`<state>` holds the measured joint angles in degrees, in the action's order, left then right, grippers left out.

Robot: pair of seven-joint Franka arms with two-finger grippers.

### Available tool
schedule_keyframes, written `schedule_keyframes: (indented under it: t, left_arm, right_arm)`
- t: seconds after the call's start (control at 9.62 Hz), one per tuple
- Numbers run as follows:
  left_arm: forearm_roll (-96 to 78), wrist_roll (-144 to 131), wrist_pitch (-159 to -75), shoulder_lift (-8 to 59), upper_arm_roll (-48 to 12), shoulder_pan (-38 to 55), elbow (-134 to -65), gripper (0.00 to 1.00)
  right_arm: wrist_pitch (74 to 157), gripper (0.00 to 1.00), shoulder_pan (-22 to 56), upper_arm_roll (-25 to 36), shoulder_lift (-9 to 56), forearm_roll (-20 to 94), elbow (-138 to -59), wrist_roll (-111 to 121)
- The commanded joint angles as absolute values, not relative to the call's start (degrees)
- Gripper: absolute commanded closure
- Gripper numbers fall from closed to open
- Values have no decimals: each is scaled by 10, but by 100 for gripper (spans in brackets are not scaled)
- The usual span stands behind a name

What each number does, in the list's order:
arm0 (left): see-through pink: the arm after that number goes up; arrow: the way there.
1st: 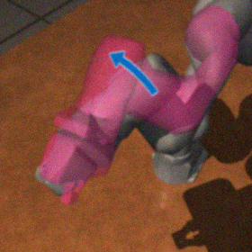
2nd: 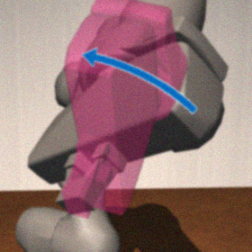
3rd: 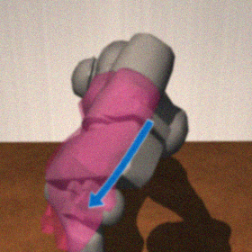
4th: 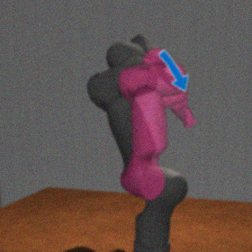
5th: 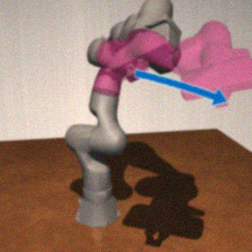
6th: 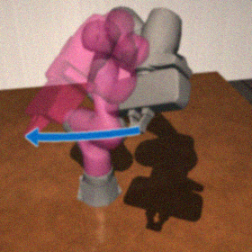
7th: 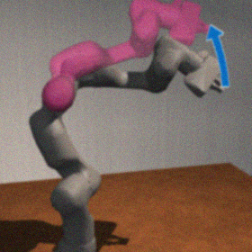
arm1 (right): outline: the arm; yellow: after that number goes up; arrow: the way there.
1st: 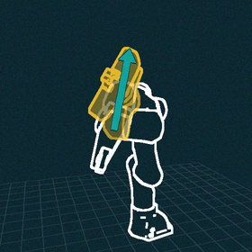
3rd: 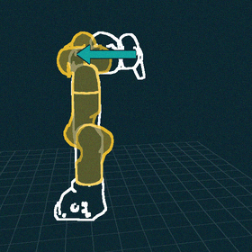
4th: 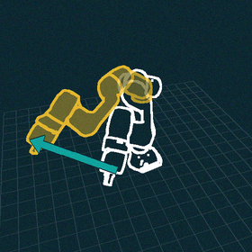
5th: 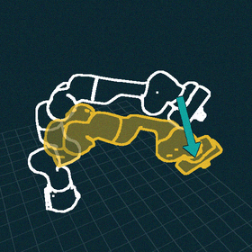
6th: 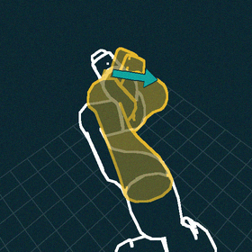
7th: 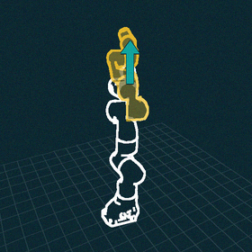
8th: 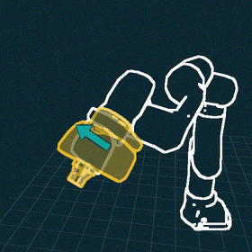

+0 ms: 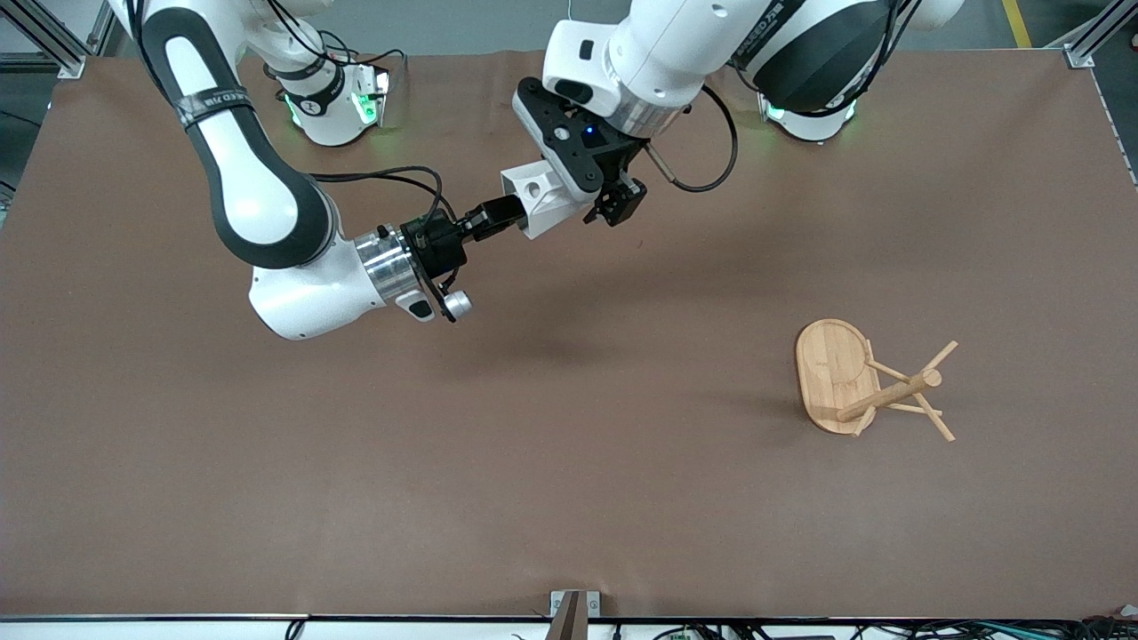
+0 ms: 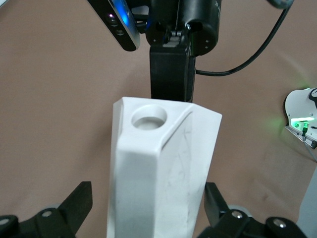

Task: Hang cup on rack
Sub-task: 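Grasp the cup's base with the left gripper beside the right gripper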

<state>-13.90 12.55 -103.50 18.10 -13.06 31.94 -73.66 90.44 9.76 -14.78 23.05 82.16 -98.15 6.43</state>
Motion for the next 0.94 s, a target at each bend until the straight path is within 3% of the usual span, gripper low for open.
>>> schedule_keyframes:
  t: [0.0, 0.1, 0.21, 0.42, 0.52, 0.73, 0.83]
  left_arm:
    - [-125, 132, -1027, 205, -124, 335, -730, 0]
    - [-124, 134, -1027, 206, -123, 337, -730, 6]
    - [-111, 135, -1027, 204, -127, 337, -732, 19]
    - [-103, 129, -1027, 203, -127, 337, -732, 68]
    - [-103, 129, -1026, 202, -127, 337, -733, 85]
    - [-102, 128, -1025, 200, -127, 336, -733, 98]
    - [-102, 129, -1024, 199, -127, 335, -733, 99]
  right_arm:
    - [901, 99, 93, -153, 221, 839, -991, 60]
    - [901, 99, 93, -153, 221, 839, -991, 60]
    - [901, 99, 93, -153, 221, 839, -991, 60]
    - [901, 99, 93, -153, 221, 838, -991, 60]
    - [901, 99, 93, -153, 221, 839, -991, 60]
    - [899, 96, 93, -153, 220, 838, -991, 59]
    - [893, 42, 90, -152, 221, 838, -990, 44]
